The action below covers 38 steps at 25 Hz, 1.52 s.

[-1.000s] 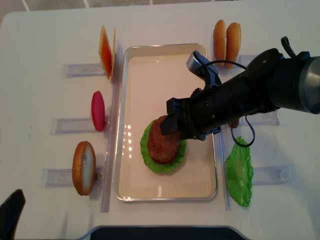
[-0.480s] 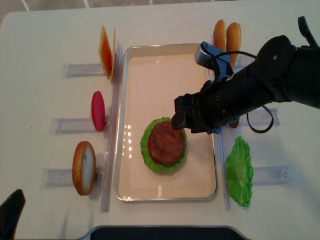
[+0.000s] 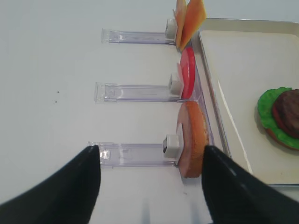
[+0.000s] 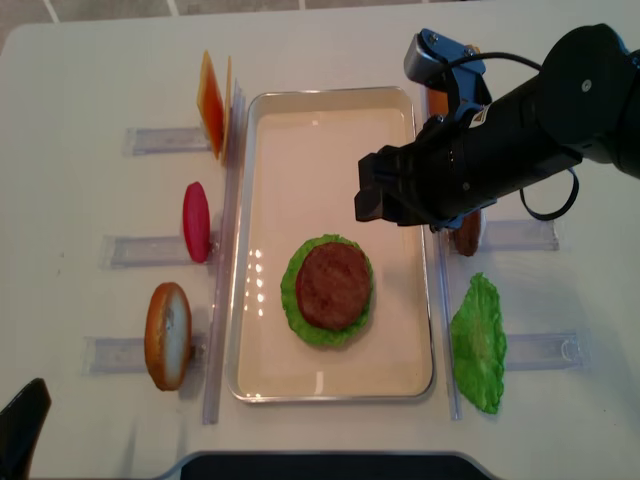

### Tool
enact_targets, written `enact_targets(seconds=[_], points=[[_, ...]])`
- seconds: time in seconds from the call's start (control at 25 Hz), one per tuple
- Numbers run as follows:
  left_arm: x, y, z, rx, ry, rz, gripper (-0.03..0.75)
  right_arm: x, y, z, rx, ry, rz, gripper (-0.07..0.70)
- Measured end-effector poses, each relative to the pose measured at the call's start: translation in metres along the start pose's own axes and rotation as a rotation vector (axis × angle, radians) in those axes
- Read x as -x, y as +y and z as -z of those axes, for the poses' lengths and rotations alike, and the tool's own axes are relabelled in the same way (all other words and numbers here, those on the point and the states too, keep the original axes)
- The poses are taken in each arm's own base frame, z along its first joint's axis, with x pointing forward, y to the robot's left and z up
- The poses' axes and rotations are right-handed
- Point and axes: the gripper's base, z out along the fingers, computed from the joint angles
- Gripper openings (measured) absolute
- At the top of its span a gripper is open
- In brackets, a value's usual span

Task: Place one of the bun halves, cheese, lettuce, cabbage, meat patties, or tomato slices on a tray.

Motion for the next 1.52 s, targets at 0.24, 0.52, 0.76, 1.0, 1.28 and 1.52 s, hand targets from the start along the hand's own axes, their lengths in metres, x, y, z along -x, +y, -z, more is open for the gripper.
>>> enact_targets(seconds=[0.24, 0.52, 0.76, 1.0, 1.28, 1.52], points=[[0.000, 0.000, 0.000, 0.000, 0.000, 0.000, 0.518, 0.008, 0.016, 0.036, -0.075, -0.014, 0.079, 0.452], [0.000, 0.000, 0.000, 0.000, 0.000, 0.000, 0.518, 0.011, 0.016, 0.069, -0.277, 0.028, 0.129, 0.452], [0.000, 0.000, 0.000, 0.000, 0.000, 0.000, 0.518, 0.006, 0.008, 0.077, -0.381, 0.099, 0.127, 0.452], [0.000, 0.000, 0.000, 0.000, 0.000, 0.000, 0.518, 0.013, -0.010, 0.087, -0.416, 0.102, 0.091, 0.452], [0.000, 0.000, 0.000, 0.000, 0.000, 0.000, 0.518, 0.023, -0.053, 0.113, -0.477, 0.115, 0.028, 0.452], [0.000, 0.000, 0.000, 0.000, 0.000, 0.000, 0.518, 0.027, -0.103, 0.148, -0.538, 0.088, -0.070, 0.452]])
